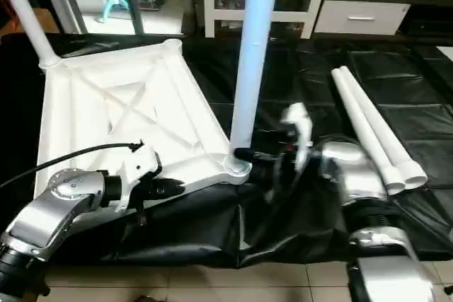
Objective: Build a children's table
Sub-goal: Rotate leg to tighten
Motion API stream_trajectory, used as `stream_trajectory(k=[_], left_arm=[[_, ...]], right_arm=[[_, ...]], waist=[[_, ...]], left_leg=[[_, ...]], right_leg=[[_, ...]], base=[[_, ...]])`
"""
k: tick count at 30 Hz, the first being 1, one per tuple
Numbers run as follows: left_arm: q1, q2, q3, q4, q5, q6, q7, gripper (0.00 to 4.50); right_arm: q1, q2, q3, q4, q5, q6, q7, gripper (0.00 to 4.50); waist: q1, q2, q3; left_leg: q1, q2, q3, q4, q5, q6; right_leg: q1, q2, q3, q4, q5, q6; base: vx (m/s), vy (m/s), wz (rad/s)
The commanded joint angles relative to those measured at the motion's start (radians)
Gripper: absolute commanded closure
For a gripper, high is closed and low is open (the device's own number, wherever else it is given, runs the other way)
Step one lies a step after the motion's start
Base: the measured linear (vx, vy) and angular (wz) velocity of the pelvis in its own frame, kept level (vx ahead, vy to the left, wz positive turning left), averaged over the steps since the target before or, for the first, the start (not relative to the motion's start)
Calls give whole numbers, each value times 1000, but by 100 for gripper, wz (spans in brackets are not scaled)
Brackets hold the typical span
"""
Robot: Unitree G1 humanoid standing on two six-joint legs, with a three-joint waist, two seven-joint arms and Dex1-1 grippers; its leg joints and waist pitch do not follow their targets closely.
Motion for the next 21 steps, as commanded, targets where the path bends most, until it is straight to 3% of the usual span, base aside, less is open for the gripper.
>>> stream_trajectory(k=[1, 9, 14, 17, 19, 20, 21], left_arm=[[-7, -5, 10, -12, -17, -12, -6, 450], [5, 9, 11, -34, -25, 1, -17, 450], [1, 3, 10, -29, -19, 3, -7, 450], [-16, -16, 9, -12, -6, 27, 32, 450], [-61, -73, 2, 47, 44, 65, 142, 450], [-61, -73, 2, 47, 44, 65, 142, 450], [-92, -115, 3, 89, 77, 96, 226, 450]], right_arm=[[1, 10, 5, -17, 9, 8, 5, 202], [9, 30, 15, -23, 13, 27, 4, 248], [-2, 49, 0, 20, -27, -17, -72, 258], [-19, 77, -12, 83, -77, -71, -230, 259], [-42, 145, -69, 176, -101, -99, -540, 261], [-42, 145, -69, 176, -101, -99, -540, 261], [-48, 179, -95, 215, -110, -109, -694, 262]], waist=[[2, -7, -66], [4, -5, -66], [3, -4, -66], [-3, -4, -64], [-18, -3, -61], [-21, -2, -58], [-21, -2, -61]], left_leg=[[33, 20, -9, -55, -76, 98], [33, 20, -10, -55, -67, 97], [34, 20, -10, -54, -70, 92], [35, 20, -11, -58, -96, 76], [37, 20, -11, -63, -131, 39], [39, 19, -11, -66, -134, 32], [40, 19, -12, -64, -135, 27]], right_leg=[[34, -26, 10, -61, 191, -306], [35, -26, 10, -60, 191, -307], [33, -26, 10, -60, 190, -307], [33, -29, 11, -63, 147, -304], [30, -30, 14, -69, 73, -298], [28, -30, 15, -71, 61, -296], [29, -31, 16, -71, 59, -297]], base=[[0, 0, 0], [0, 0, 0], [0, 0, 0], [0, 0, 0], [0, 0, 0], [0, 0, 0], [0, 0, 0]])
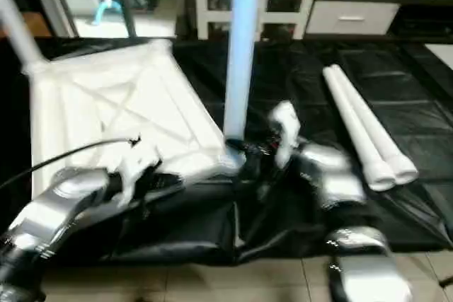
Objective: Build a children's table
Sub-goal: Rotate leg to tighten
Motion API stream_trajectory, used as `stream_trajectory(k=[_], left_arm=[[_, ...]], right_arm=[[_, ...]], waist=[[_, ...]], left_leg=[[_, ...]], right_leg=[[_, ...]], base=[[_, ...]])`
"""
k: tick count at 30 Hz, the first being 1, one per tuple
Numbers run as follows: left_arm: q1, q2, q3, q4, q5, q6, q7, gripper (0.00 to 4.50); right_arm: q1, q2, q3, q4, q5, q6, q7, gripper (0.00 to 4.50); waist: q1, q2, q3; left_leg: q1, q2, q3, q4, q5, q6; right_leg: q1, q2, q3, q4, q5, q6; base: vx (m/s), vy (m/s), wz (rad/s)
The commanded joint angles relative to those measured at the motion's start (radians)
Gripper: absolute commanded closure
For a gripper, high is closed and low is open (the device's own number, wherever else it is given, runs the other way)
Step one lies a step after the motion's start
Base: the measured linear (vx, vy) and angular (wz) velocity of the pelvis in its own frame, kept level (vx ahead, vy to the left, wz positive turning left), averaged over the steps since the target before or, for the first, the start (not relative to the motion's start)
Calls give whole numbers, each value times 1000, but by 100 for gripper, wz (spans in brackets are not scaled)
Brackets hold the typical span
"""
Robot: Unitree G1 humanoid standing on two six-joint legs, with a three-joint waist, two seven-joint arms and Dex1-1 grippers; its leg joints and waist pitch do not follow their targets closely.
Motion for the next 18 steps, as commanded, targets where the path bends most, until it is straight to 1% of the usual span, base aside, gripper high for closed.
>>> stream_trajectory(k=[1, 2, 3, 4, 5, 6, 7, 9, 10, 11, 12, 13, 14, 15, 16, 17, 18], left_arm=[[-23, -35, -7, 17, 24, 38, 73, 450], [-36, -55, 0, 33, 32, 52, 109, 450], [-89, -143, 28, 98, 48, 101, 243, 450], [-111, -180, 32, 124, 55, 114, 290, 450], [-111, -180, 32, 124, 55, 114, 290, 450], [-132, -219, 29, 147, 63, 120, 333, 450], [-146, -247, 23, 161, 69, 119, 359, 450], [-166, -299, -22, 173, 84, 113, 351, 450], [-167, -309, -50, 171, 94, 99, 320, 450], [-167, -309, -50, 171, 94, 99, 320, 450], [-152, -285, -59, 158, 91, 80, 284, 450], [-144, -270, -62, 150, 86, 71, 267, 450], [-143, -268, -62, 149, 86, 70, 264, 450], [-115, -219, -68, 126, 75, 29, 206, 450], [-87, -176, -71, 101, 59, 0, 148, 450], [-81, -167, -72, 95, 55, -6, 135, 450], [-68, -147, -68, 85, 52, -18, 117, 450]], right_arm=[[2, 3, -54, 101, -53, 16, -283, 263], [0, 13, -61, 113, -54, 15, -326, 263], [-10, 71, -119, 167, -22, -2, -526, 264], [-14, 97, -142, 191, -9, -17, -606, 264], [-14, 97, -142, 191, -9, -17, -606, 264], [-19, 126, -159, 216, 2, -38, -684, 264], [-23, 146, -166, 234, 5, -52, -731, 264], [-40, 201, -159, 265, -4, -89, -770, 264], [-58, 227, -147, 275, -11, -107, -755, 264], [-58, 227, -147, 275, -11, -107, -755, 264], [-68, 218, -129, 269, -19, -119, -699, 264], [-72, 210, -120, 264, -24, -124, -665, 264], [-73, 209, -119, 263, -24, -126, -658, 264], [-72, 177, -90, 239, -42, -144, -546, 264], [-64, 146, -67, 212, -53, -157, -446, 264], [-62, 139, -62, 206, -55, -161, -425, 229], [-56, 119, -60, 192, -52, -163, -396, 208]], waist=[[2, -4, -61], [2, -3, -63], [1, -1, -64], [2, -2, -64], [4, 2, -67], [4, -1, -68], [6, 3, -69], [4, 2, -70], [4, 5, -70], [4, 3, -69], [4, 4, -69], [4, 1, -69], [4, 1, -70], [3, -1, -70], [2, -4, -70], [1, -3, -70], [-2, -3, -69]], left_leg=[[32, 17, -11, -64, -125, 29], [32, 16, -10, -63, -120, 31], [31, 16, -9, -61, -106, 33], [31, 15, -10, -61, -97, 34], [32, 13, -11, -59, -87, 37], [28, 12, -12, -59, -81, 42], [28, 12, -13, -58, -74, 51], [28, 13, -14, -59, -88, 57], [26, 12, -14, -59, -100, 62], [26, 12, -15, -60, -104, 65], [26, 13, -15, -60, -107, 66], [24, 12, -16, -60, -106, 69], [23, 12, -16, -60, -103, 70], [23, 12, -16, -59, -107, 77], [18, 12, -18, -59, -99, 85], [17, 13, -17, -56, -93, 95], [18, 14, -16, -57, -91, 99]], right_leg=[[29, -32, 15, -76, 70, -296], [32, -31, 15, -75, 90, -292], [31, -31, 17, -73, 126, -295], [31, -31, 17, -74, 135, -294], [32, -30, 15, -73, 154, -294], [36, -30, 14, -72, 166, -293], [36, -30, 12, -72, 191, -289], [37, -31, 11, -74, 194, -286], [38, -31, 9, -74, 187, -282], [38, -30, 9, -75, 186, -279], [38, -30, 9, -75, 186, -277], [41, -29, 9, -74, 189, -275], [43, -30, 8, -73, 196, -274], [42, -29, 8, -73, 203, -275], [48, -30, 7, -71, 212, -277], [47, -30, 8, -69, 228, -281], [44, -28, 9, -69, 234, -285]], base=[[0, 0, 0], [0, 0, 0], [0, 0, 0], [0, 0, 0], [0, 0, 0], [0, 0, 0], [0, 0, 0], [0, 0, 0], [0, 0, 0], [0, 0, 0], [0, 0, 0], [0, 0, 0], [0, 0, 0], [0, 0, 0], [0, 0, 0], [0, 0, 0], [0, 0, 0]])
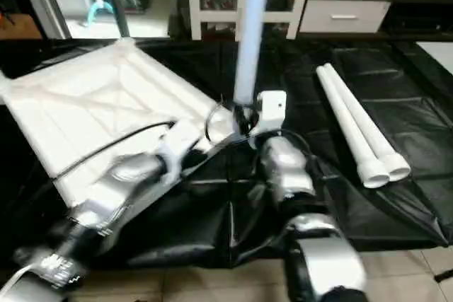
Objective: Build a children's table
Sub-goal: Rotate leg to tighten
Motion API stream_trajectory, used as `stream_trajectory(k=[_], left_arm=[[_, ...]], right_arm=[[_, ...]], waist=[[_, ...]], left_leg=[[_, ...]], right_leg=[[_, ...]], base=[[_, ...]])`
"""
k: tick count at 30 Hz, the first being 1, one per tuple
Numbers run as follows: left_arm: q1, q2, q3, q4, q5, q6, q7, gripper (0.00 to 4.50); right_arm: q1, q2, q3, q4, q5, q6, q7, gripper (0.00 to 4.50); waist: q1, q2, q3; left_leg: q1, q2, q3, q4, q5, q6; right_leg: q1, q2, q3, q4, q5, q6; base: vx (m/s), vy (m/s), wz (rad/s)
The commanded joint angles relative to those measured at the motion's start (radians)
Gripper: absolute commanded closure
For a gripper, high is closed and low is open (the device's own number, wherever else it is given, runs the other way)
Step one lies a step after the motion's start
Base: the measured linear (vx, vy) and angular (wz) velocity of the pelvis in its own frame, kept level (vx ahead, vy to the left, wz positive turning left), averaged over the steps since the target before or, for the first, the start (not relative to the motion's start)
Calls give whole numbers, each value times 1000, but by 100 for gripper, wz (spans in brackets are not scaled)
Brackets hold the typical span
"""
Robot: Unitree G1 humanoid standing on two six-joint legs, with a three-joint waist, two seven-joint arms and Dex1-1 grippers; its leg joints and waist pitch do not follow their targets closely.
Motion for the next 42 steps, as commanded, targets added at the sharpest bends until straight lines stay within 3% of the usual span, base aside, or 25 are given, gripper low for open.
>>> stream_trajectory(k=[1, 2, 6, 8, 10, 11, 12, 13, 15, 16, 18, 20, 22, 26, 30, 36, 42], left_arm=[[29, 29, -28, -37, -16, -35, -99, 450], [48, 56, -23, -52, -24, -53, -128, 450], [100, 133, 5, -83, -42, -98, -201, 450], [99, 149, 17, -72, -49, -118, -201, 450], [95, 156, 21, -62, -50, -126, -203, 450], [84, 161, 21, -46, -48, -136, -207, 450], [84, 161, 21, -46, -48, -136, -207, 450], [73, 160, 20, -35, -46, -141, -213, 450], [60, 157, 18, -24, -46, -146, -222, 450], [42, 150, 14, -6, -42, -155, -227, 450], [32, 147, 13, 6, -39, -161, -229, 450], [21, 143, 13, 21, -33, -163, -221, 450], [13, 143, 9, 34, -28, -173, -217, 450], [-28, 134, -3, 103, 8, -226, -188, 450], [-77, 119, -10, 155, 3, -299, -232, 450], [-77, 119, -10, 155, 3, -300, -232, 450], [-77, 119, -10, 155, 3, -300, -232, 450]], right_arm=[[30, -33, 6, 13, -7, 27, 47, 194], [40, -62, 10, -7, -5, 27, 89, 192], [95, -151, -7, -144, 76, 79, 322, 146], [152, -203, 11, -268, 139, 156, 497, 138], [190, -235, 27, -343, 171, 204, 584, 114], [241, -281, 55, -435, 200, 253, 676, 114], [241, -281, 55, -435, 200, 253, 676, 103], [272, -309, 66, -480, 209, 283, 712, 94], [302, -333, 67, -513, 211, 301, 738, 81], [320, -336, 46, -518, 196, 277, 709, 74], [331, -332, 32, -527, 196, 270, 687, 68], [356, -334, 22, -573, 223, 300, 683, 68], [373, -338, 20, -598, 230, 311, 679, 68], [404, -339, -6, -580, 139, 268, 507, 68], [429, -277, -48, -596, 122, 269, 334, 68], [430, -277, -48, -596, 122, 269, 334, 68], [430, -277, -48, -596, 122, 269, 334, 68]], waist=[[10, 0, -65], [12, -5, -63], [34, -2, -64], [39, 4, -64], [51, -4, -64], [51, 3, -64], [51, -1, -61], [48, 10, -60], [39, 3, -54], [40, 16, -56], [35, 11, -53], [34, 15, -54], [34, 15, -56], [40, 12, -56], [39, 12, -60], [44, 15, -65], [49, 14, -62]], left_leg=[[24, 15, -13, -54, -97, 102], [26, 15, -10, -55, -105, 99], [32, 19, -9, -56, -97, 103], [34, 15, -8, -54, -90, 107], [31, 17, -11, -53, -70, 111], [28, 15, -12, -53, -66, 109], [29, 16, -10, -55, -101, 107], [28, 14, -11, -57, -115, 99], [31, 16, -12, -64, -187, 69], [34, 17, -13, -64, -196, 60], [35, 16, -11, -67, -222, 39], [33, 16, -14, -68, -221, 34], [32, 17, -15, -68, -202, 42], [31, 15, -13, -65, -157, 45], [30, 10, -12, -62, -141, 45], [26, 12, -11, -53, -80, 92], [28, 13, -11, -56, -107, 86]], right_leg=[[41, -33, 10, -66, 224, -291], [39, -31, 11, -68, 206, -295], [37, -28, 14, -65, 215, -284], [39, -24, 14, -64, 235, -284], [44, -26, 14, -61, 270, -265], [41, -27, 12, -59, 272, -264], [39, -28, 12, -66, 239, -258], [38, -30, 10, -66, 210, -261], [37, -33, 12, -81, 94, -262], [35, -34, 12, -80, 75, -267], [30, -34, 14, -90, 4, -270], [31, -35, 14, -90, -8, -267], [32, -35, 14, -88, 20, -263], [28, -35, 14, -86, 61, -255], [31, -36, 16, -83, 86, -247], [34, -34, 14, -71, 221, -264], [35, -34, 13, -73, 184, -262]], base=[[0, 0, 0], [0, 0, 0], [0, 0, 0], [0, 0, 0], [0, 0, 0], [0, 0, 0], [0, 0, 0], [0, 0, 0], [0, 0, 0], [0, 0, 0], [0, 0, 0], [0, 0, 0], [0, 0, 0], [0, 0, 0], [0, 0, 0], [0, 0, 0], [0, 0, 0]])
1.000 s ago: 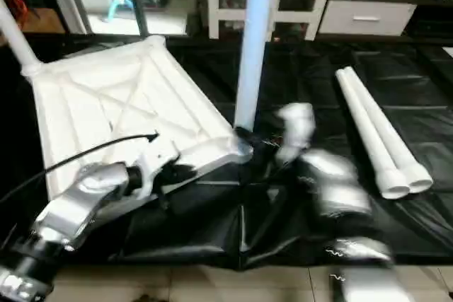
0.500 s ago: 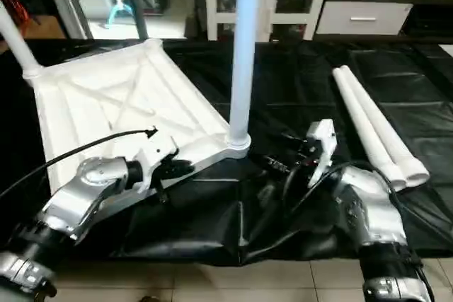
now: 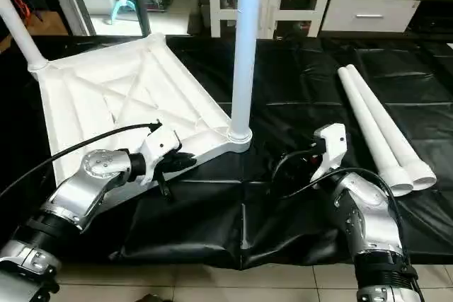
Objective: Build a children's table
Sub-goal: Rotate leg to tighten
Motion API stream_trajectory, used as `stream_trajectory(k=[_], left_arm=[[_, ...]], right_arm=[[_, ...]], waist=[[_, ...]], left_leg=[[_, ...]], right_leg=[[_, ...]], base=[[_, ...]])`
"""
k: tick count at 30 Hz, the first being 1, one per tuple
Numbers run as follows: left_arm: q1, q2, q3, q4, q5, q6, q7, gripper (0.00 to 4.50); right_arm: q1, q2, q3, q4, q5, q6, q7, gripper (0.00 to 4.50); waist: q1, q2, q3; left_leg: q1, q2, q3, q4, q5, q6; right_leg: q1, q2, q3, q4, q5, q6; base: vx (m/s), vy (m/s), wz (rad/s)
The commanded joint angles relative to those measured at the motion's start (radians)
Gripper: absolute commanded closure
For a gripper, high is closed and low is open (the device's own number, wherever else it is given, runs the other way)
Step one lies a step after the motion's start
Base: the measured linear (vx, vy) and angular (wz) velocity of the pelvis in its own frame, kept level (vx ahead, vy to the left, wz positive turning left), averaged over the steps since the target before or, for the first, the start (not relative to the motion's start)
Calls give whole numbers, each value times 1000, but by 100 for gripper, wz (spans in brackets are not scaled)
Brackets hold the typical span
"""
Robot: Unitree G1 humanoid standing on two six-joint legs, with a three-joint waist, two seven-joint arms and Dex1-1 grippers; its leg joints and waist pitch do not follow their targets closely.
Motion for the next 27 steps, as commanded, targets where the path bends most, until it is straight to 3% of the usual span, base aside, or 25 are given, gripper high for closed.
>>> stream_trajectory(k=[1, 10, 14, 19, 20, 21, 22, 23, 24, 25, 26, 27], left_arm=[[-30, 5, -10, -9, 14, -25, -11, 450], [-30, 5, -10, -9, 14, -25, -11, 450], [-30, 5, -10, -9, 14, -25, -11, 450], [-30, 5, -10, -9, 14, -25, -11, 450], [-42, 4, -10, 20, 19, -50, -24, 450], [-156, -70, 34, 144, 11, 0, 80, 450], [-282, -155, 89, 279, 0, 71, 207, 450], [-282, -155, 89, 279, 0, 71, 207, 450], [-299, -166, 98, 297, -2, 89, 229, 450], [-297, -162, 99, 295, -2, 89, 226, 450], [-295, -158, 101, 295, -2, 90, 226, 450], [-295, -158, 101, 295, -2, 90, 226, 450]], right_arm=[[1, -4, -2, -24, -6, -2, -7, 68], [1, -4, -2, -24, -6, -2, -7, 68], [1, -4, -2, -24, -6, -2, -7, 68], [1, -4, -2, -24, -6, -2, -7, 68], [14, 9, 0, -49, -10, 0, -35, 68], [34, 44, 20, -96, -16, 10, -70, 68], [60, 88, 58, -161, -11, 12, -73, 68], [60, 88, 58, -161, -11, 12, -73, 68], [71, 95, 80, -190, 8, 11, -28, 68], [78, 94, 93, -211, 25, 19, 7, 68], [85, 87, 108, -228, 35, 33, 37, 68], [85, 87, 108, -228, 35, 33, 37, 68]], waist=[[-5, -9, -65], [-5, -10, -64], [-5, -10, -61], [-5, -9, -62], [-5, -2, -61], [-8, 18, -56], [-2, 8, -62], [-3, 1, -60], [4, -2, -65], [3, -4, -67], [-2, -11, -64], [-3, -9, -65]], left_leg=[[33, 18, -13, -58, -114, 76], [32, 17, -13, -58, -111, 70], [34, 19, -13, -62, -141, 57], [34, 19, -14, -62, -136, 51], [34, 18, -14, -62, -130, 51], [44, 14, -8, -64, -159, 39], [53, 17, -10, -61, -182, 27], [55, 14, -3, -59, -203, 20], [42, 16, -13, -61, -182, 23], [23, 15, -19, -61, -119, 46], [18, 12, -17, -56, -93, 74], [16, 9, -18, -55, -83, 85]], right_leg=[[35, -28, 13, -72, 169, -266], [36, -28, 13, -72, 172, -262], [35, -30, 14, -78, 109, -257], [34, -29, 14, -77, 110, -256], [32, -28, 14, -80, 121, -252], [19, -21, 14, -88, 107, -240], [21, -23, 14, -85, 106, -246], [20, -19, 18, -86, 101, -245], [36, -34, 17, -78, 114, -246], [47, -38, 12, -72, 157, -240], [45, -36, 11, -72, 196, -247], [47, -35, 11, -70, 207, -252]], base=[[0, 0, 0], [0, 0, 0], [0, 0, 0], [0, 0, 0], [0, 0, 0], [0, 0, 0], [0, 0, 0], [0, 0, 0], [0, 0, 0], [0, 0, 0], [0, 0, 0], [0, 0, 0]])
